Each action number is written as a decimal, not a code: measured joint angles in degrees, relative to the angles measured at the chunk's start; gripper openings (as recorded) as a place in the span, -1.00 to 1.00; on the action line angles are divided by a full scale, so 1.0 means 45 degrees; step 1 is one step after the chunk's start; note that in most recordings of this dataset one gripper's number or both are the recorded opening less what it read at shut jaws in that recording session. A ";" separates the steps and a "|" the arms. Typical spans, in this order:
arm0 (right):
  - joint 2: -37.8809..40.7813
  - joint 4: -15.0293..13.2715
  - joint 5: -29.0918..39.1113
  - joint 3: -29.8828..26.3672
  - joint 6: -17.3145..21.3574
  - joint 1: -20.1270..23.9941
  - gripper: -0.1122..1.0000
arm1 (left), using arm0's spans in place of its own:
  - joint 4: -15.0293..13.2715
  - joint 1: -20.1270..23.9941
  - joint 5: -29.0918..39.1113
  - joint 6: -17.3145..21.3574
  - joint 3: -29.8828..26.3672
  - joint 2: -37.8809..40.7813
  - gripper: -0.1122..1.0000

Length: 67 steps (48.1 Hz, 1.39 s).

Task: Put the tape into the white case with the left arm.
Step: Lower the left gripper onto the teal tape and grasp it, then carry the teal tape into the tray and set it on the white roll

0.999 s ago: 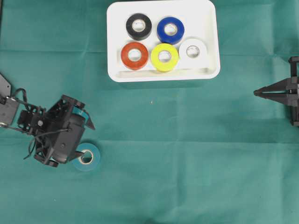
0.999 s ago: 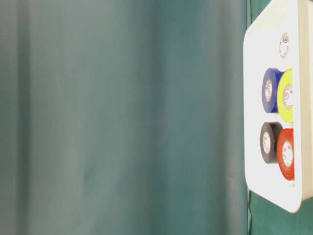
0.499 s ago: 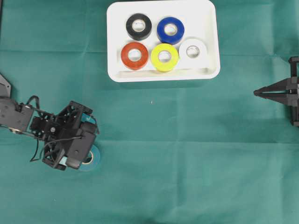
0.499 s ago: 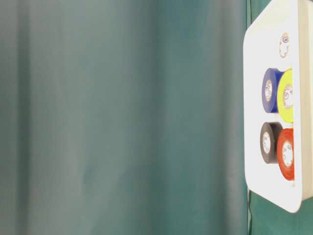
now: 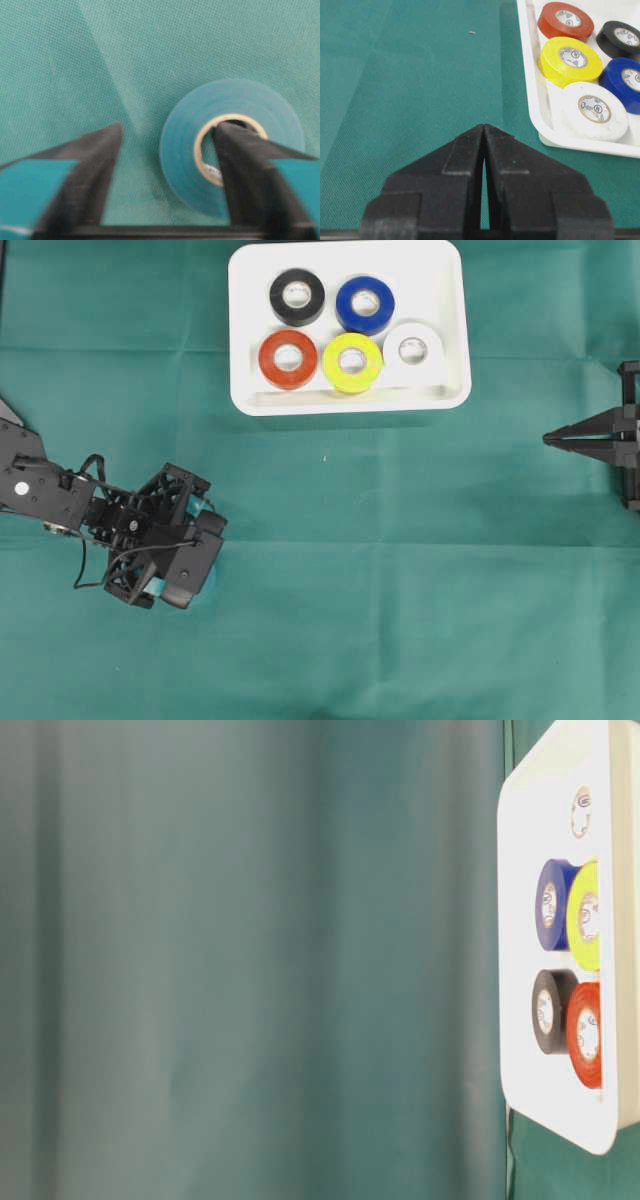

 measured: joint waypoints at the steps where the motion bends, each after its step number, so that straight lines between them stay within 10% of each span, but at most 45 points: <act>1: 0.0000 0.0000 0.0000 0.0000 0.0000 0.0000 -0.97 | 0.0000 0.0000 0.0000 0.0000 0.0000 0.0000 0.16; 7: 0.0000 0.0000 0.0000 0.0000 0.0000 0.0000 -0.97 | 0.0000 -0.0020 0.0059 -0.0020 -0.0020 0.0000 -0.41; 44: 0.0000 0.0020 0.0000 0.0000 -0.0020 0.0000 -0.97 | 0.0020 0.0098 0.2402 0.0059 -0.1191 -0.2969 -0.40; 67: 0.0000 0.0000 0.0000 0.0000 0.0000 0.0000 -0.97 | 0.0020 0.3027 0.2598 0.0781 -0.1602 -0.2988 -0.40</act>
